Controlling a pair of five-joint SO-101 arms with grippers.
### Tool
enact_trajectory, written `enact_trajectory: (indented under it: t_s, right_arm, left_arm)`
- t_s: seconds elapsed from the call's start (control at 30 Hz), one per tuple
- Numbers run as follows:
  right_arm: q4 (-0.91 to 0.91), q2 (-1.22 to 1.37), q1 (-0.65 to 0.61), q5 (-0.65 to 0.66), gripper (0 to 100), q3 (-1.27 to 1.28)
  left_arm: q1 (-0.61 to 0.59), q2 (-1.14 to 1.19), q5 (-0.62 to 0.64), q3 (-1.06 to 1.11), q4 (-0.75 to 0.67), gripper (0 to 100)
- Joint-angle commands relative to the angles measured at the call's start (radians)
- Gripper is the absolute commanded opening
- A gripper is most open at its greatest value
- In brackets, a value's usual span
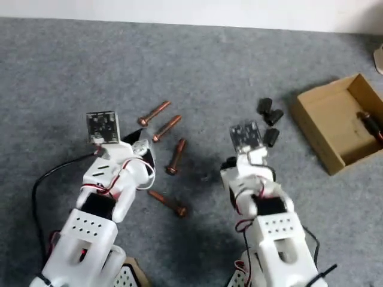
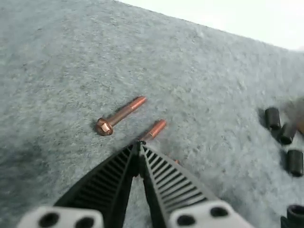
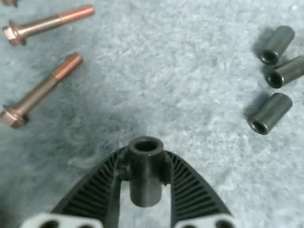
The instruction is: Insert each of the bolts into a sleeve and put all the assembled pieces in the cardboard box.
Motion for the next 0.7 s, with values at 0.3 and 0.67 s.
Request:
enact_trajectory:
  t_s: [0.3, 0.67]
  right_arm:
    - [-0.166, -0.054, 0.013, 0.023, 0.4, 0.111]
    - [-0.213, -0.054, 0.015, 0.025, 0.4, 0.116]
  left_arm:
    - [0.042, 0.526, -0.109, -0.237, 0.005, 4]
    - [-0.004, 0.711, -0.236, -0.616, 0.473, 6]
